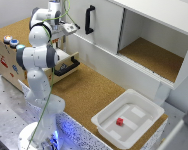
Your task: Go towards the purple block and grasp it
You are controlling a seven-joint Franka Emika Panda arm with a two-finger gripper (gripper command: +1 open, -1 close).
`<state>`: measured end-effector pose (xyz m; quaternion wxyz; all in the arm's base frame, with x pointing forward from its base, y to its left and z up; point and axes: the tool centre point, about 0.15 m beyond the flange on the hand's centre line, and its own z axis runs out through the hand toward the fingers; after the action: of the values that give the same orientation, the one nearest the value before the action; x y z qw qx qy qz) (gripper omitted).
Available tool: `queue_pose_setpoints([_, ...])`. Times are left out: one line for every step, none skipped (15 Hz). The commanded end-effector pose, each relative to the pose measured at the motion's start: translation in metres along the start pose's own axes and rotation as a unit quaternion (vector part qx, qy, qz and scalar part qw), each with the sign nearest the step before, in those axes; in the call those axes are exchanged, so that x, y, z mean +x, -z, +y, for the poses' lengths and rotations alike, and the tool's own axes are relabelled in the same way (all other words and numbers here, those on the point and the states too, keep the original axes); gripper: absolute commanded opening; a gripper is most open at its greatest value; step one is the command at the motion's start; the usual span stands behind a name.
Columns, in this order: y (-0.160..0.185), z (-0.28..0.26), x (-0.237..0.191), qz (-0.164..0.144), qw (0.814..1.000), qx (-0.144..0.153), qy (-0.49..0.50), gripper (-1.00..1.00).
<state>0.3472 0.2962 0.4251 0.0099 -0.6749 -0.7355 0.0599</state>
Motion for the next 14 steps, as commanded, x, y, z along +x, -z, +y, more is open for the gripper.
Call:
queue_pose_setpoints([0.007,-0.004,-0.002,0.012,1.0,0.012,0.009,1.0])
queue_pose_setpoints([0.0,0.0,0.0,0.0,1.0,0.0,0.0,1.0])
queue_pose_setpoints([-0.002,-0.002,0.004,-0.001,1.0,-0.007,-0.002,1.0])
queue_pose_setpoints([-0.003,-0.004,0.007,0.001,1.0,-0.011,-0.009,1.0])
queue_pose_setpoints([-0.006,-0.008,0.011,0.004,1.0,-0.023,-0.012,1.0])
queue_pose_setpoints([-0.012,-0.012,0.017,-0.004,0.999,-0.039,-0.017,1.0])
queue_pose_setpoints([-0.02,-0.015,0.021,-0.01,0.998,-0.05,-0.029,1.0])
queue_pose_setpoints([-0.028,-0.017,0.027,-0.015,0.997,-0.066,-0.033,1.0])
queue_pose_setpoints([-0.038,-0.017,0.032,-0.023,0.996,-0.08,-0.029,1.0])
queue_pose_setpoints([-0.042,-0.016,0.033,-0.021,0.996,-0.086,-0.025,1.0])
queue_pose_setpoints([-0.05,-0.013,0.035,-0.023,0.995,-0.093,-0.021,1.0])
queue_pose_setpoints([-0.055,-0.009,0.037,-0.027,0.995,-0.096,-0.016,1.0])
queue_pose_setpoints([-0.058,-0.005,0.036,-0.023,0.995,-0.099,-0.011,1.0])
queue_pose_setpoints([-0.062,0.0,0.037,-0.025,0.994,-0.104,-0.011,1.0])
